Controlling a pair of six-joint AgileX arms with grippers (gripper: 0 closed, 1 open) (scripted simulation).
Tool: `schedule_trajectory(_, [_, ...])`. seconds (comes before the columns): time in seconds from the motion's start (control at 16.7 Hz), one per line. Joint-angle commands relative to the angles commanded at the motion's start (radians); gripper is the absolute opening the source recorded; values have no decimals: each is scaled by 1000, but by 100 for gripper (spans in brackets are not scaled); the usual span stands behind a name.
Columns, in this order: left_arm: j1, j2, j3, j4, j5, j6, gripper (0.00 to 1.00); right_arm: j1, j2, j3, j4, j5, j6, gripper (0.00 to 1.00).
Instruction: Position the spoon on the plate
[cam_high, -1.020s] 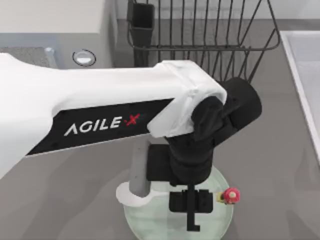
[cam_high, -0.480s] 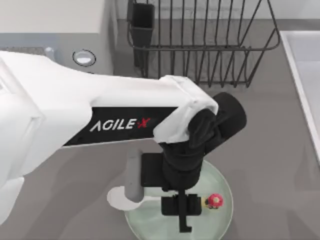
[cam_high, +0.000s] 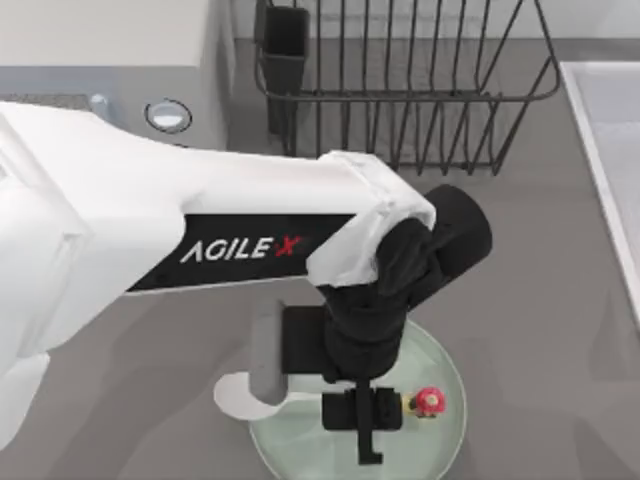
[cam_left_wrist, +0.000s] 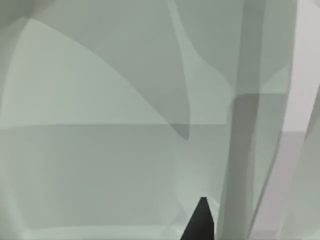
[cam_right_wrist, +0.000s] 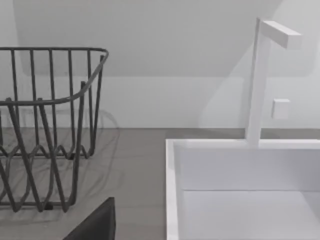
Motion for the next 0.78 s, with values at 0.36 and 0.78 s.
schedule_trajectory(0.36, [0, 0, 0, 0, 0, 0, 90, 0, 0, 0, 0, 0, 0, 100])
schedule_trajectory(0.78, [0, 0, 0, 0, 0, 0, 100, 0, 0, 0, 0, 0, 0, 100])
